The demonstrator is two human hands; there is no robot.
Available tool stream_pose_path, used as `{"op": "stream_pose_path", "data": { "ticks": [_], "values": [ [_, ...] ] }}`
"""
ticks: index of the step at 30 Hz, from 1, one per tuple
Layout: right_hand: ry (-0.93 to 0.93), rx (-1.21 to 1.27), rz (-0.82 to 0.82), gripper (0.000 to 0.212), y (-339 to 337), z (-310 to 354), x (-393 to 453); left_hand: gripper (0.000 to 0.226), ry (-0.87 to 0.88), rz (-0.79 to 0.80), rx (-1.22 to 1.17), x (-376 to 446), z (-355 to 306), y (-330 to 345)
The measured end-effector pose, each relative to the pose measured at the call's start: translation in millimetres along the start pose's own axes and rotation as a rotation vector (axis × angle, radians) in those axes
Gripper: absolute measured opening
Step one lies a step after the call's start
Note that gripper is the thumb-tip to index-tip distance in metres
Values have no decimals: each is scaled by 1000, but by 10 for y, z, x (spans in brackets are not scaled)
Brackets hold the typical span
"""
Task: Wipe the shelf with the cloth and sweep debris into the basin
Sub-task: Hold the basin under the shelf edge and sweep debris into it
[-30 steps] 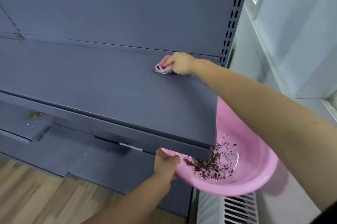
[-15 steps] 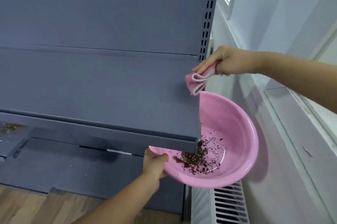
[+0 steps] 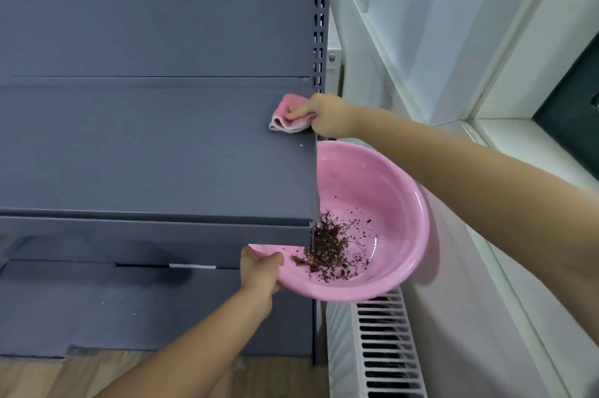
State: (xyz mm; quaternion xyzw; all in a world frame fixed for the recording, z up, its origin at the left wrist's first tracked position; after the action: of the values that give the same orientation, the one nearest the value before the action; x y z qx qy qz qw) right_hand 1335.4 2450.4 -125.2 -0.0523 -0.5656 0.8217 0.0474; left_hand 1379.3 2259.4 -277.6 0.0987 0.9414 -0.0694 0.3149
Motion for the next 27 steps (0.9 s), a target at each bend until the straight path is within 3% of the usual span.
{"op": "stream_pose_path", "data": {
  "ticks": [6, 14, 22, 27],
  "values": [
    [-42, 22, 30, 57, 59, 7, -100, 26, -6, -3, 9, -1, -36, 22],
    [-17, 22, 22, 57, 45, 61, -149, 45, -1, -14, 7, -83, -45, -5],
    [16, 19, 31, 61, 43, 73, -161, 26, -21, -12, -2, -51, 27, -9],
    [23, 20, 22, 61, 52, 88, -188, 37, -2, -34, 36, -63, 51, 40]
  ]
}}
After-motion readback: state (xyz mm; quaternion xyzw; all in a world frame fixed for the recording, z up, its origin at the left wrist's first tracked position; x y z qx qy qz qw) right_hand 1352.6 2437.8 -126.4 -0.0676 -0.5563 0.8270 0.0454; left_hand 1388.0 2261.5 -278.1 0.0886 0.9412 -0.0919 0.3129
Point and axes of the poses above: each hand's wrist, its own x-axis towards the middle knuckle, its own y-axis out of the palm, z = x × y, the point moved 1 cm from there along x, towards the middle knuckle, and after that the axes turned 2 degrees about x, right-handed, at the moved point
